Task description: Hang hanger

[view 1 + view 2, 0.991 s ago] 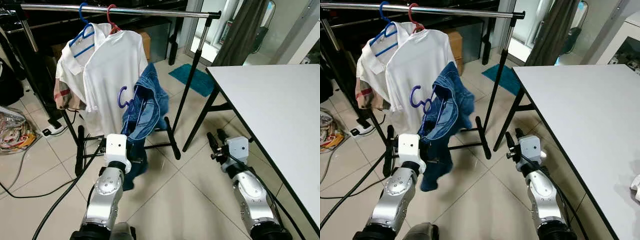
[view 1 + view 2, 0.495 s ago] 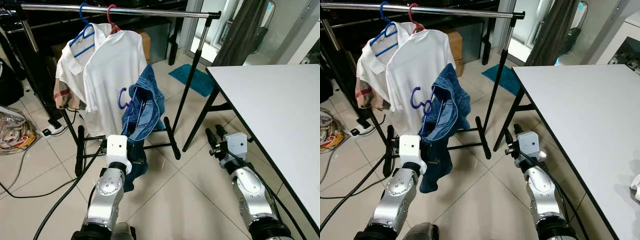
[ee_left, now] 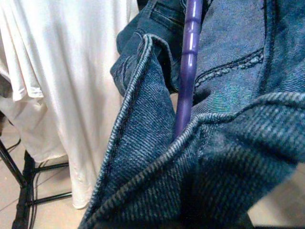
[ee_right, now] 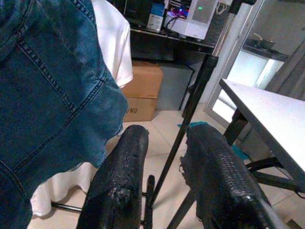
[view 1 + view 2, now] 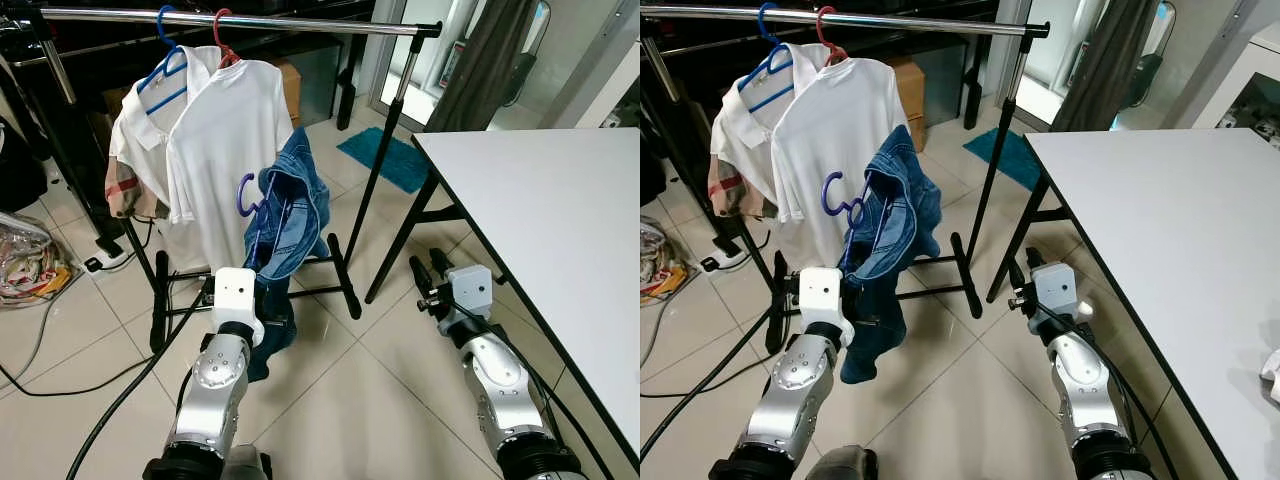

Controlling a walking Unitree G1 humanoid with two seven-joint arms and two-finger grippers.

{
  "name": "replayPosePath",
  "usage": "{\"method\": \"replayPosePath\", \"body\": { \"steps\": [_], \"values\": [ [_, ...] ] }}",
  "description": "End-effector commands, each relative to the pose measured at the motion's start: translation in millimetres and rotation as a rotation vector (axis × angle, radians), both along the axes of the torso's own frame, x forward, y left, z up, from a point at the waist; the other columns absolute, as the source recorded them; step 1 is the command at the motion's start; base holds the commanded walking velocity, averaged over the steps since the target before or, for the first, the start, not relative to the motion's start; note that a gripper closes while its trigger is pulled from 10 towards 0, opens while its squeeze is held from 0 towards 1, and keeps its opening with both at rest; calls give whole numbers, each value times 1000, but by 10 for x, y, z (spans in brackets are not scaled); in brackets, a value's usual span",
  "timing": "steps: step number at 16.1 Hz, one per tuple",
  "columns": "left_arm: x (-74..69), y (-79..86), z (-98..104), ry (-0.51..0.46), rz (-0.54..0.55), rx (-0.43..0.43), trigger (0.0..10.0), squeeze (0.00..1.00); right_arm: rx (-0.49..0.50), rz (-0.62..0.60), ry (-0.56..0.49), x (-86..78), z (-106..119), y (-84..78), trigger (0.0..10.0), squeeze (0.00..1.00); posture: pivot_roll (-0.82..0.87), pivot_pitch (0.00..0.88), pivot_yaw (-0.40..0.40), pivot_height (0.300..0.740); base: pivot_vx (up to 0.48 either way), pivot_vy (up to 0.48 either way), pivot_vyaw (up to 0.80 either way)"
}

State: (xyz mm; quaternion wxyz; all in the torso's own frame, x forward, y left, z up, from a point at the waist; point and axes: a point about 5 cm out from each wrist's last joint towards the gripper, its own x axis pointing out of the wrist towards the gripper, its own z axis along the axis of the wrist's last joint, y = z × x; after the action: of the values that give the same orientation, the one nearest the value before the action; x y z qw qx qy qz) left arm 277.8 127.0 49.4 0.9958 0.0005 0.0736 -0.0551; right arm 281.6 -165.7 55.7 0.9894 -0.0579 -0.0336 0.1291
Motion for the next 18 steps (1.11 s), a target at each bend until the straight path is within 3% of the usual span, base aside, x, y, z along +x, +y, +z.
{"method": "replayPosePath", "body": {
  "steps": [1, 18],
  "values": [
    [60, -32, 95, -56, -8, 1, 10000, 0, -10, -8, -3, 18, 6, -29, 10000, 0, 240, 10, -68, 740, 266, 0, 0],
    [65, -30, 84, -58, -4, -3, 10000, 0, -25, 6, -14, 5, -1, -13, 10000, 0, 240, 10, -67, 740, 313, 0, 0]
  ]
}}
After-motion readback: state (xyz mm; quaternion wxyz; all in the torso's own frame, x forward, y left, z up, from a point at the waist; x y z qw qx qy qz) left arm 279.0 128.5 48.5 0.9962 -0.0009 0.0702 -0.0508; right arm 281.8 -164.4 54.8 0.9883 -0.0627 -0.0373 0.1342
